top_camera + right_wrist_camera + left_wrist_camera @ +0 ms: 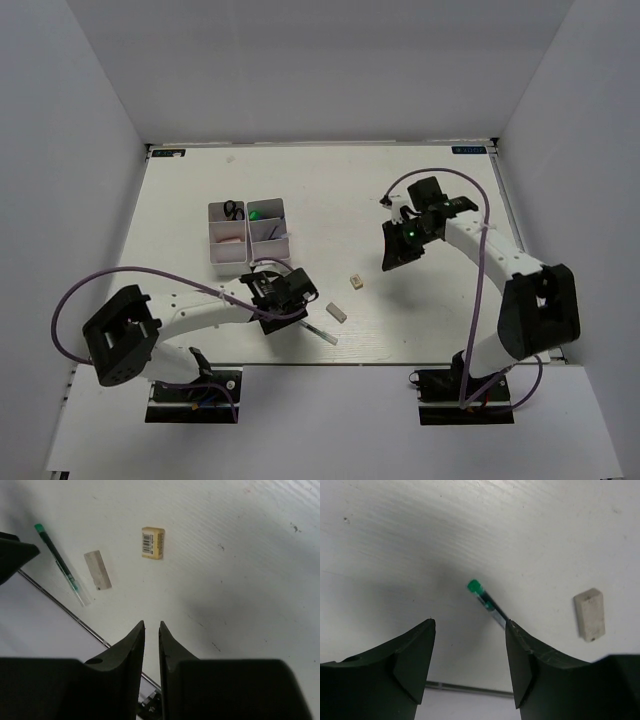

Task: Sort the stationery into containers
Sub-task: Pick up the pen from the corner of the board.

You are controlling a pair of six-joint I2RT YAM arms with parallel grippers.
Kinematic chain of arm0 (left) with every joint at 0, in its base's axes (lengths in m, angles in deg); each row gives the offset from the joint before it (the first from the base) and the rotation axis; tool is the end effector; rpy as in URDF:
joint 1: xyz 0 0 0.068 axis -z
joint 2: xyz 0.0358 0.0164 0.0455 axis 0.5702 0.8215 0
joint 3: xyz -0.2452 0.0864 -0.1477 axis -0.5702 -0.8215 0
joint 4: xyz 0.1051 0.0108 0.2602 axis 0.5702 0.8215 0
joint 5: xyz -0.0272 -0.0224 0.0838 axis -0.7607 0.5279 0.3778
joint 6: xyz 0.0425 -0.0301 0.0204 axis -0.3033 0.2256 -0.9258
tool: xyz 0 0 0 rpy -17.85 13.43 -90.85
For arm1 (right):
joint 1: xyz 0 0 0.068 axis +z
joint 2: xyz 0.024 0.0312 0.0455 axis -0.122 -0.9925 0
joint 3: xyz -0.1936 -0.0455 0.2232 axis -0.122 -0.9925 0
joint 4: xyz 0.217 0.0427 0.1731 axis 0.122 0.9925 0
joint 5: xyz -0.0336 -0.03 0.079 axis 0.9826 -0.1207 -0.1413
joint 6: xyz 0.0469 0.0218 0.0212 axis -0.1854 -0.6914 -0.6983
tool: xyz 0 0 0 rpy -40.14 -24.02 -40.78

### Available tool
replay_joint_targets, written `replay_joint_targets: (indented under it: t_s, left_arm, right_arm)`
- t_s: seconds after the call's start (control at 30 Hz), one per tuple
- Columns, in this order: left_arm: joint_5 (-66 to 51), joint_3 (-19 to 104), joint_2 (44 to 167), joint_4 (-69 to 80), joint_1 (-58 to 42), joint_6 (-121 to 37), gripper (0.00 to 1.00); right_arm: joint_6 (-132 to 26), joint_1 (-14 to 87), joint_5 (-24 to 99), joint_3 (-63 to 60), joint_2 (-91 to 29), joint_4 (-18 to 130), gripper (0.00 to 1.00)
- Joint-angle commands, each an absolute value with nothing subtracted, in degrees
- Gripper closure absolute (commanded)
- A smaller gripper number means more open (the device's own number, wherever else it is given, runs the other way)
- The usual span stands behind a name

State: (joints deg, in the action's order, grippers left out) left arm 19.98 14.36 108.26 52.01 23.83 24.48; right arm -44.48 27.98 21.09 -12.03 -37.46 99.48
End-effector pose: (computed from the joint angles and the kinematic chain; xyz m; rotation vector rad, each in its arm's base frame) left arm 0.1334 -0.1942 0.1921 -0.5191 2.7034 -0.0951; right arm 0.2916 0.1287 0.2562 -0.6521 2.6672 0.6697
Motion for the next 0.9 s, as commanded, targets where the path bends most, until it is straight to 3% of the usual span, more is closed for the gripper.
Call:
replay_joint_targets:
  t_s: [0.0, 0.7, 0.83, 0.87]
  left_arm:
    - [23.7, 16.2, 110.9, 48.0, 24.1, 31.2, 0.32]
    - [17.5, 27.1, 124.3, 58.6, 24.2, 33.9, 0.37]
    - [15.0, 29.2, 128.1, 60.6, 24.4, 34.1, 0.41]
    - [14.6, 29.0, 128.3, 60.3, 24.5, 34.0, 0.47]
  right_arm:
    - [-45.7, 26.6, 17.6, -14.2, -32.3, 94.8, 0.79]
    - [-48.4, 19.4, 10.5, -18.6, -29.1, 91.9, 0.78]
    - [-48.6, 18.3, 9.5, -18.8, -28.6, 92.0, 0.78]
    - [-48.7, 18.1, 9.2, -18.9, -28.3, 92.0, 0.78]
